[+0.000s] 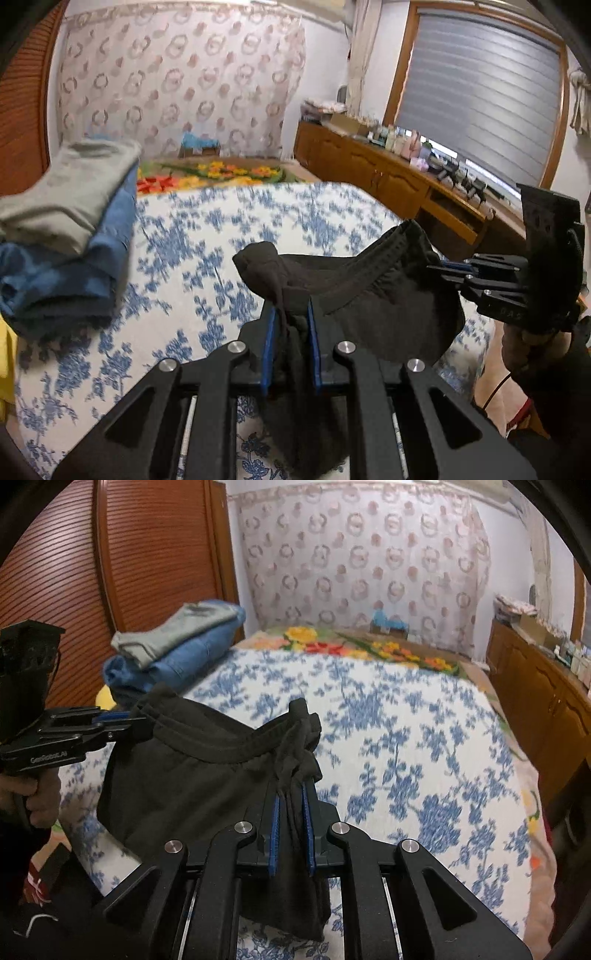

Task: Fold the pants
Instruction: 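Close both tools on the folded black shirt and lift it, then carry the held black shirt with both tools onto the jeans stack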

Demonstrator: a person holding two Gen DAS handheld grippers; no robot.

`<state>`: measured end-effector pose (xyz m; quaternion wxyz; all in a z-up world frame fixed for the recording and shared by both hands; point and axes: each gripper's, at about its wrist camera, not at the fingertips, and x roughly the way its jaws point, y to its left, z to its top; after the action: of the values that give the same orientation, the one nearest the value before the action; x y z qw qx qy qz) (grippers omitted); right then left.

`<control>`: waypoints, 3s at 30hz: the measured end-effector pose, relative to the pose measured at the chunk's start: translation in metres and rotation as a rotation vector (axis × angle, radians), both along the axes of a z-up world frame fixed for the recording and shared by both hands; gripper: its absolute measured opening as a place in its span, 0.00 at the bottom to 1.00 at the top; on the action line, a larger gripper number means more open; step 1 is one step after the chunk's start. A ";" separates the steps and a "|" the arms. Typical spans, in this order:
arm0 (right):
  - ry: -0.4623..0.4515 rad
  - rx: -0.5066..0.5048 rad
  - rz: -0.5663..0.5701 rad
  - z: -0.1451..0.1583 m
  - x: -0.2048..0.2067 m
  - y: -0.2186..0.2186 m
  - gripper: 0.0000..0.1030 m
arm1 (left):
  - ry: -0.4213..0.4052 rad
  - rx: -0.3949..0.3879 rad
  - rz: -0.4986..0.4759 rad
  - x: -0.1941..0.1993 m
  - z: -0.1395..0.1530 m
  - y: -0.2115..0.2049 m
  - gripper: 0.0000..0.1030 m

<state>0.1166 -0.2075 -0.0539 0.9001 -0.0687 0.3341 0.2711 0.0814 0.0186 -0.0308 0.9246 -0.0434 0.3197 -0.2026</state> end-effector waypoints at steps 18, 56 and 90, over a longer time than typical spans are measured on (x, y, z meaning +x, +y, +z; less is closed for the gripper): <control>-0.110 0.026 0.048 0.045 -0.008 0.009 0.08 | -0.102 0.015 0.040 -0.011 0.030 0.011 0.12; -0.174 -0.003 0.240 0.092 0.115 0.109 0.08 | -0.197 0.027 0.212 0.050 0.071 0.098 0.12; -0.159 -0.045 0.447 0.076 0.236 0.327 0.16 | -0.159 -0.069 0.567 0.058 0.014 0.198 0.12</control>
<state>0.3525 0.1194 0.0218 0.8394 -0.1821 0.2445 0.4500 0.1389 0.2167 -0.0165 0.9645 -0.1465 0.2141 0.0502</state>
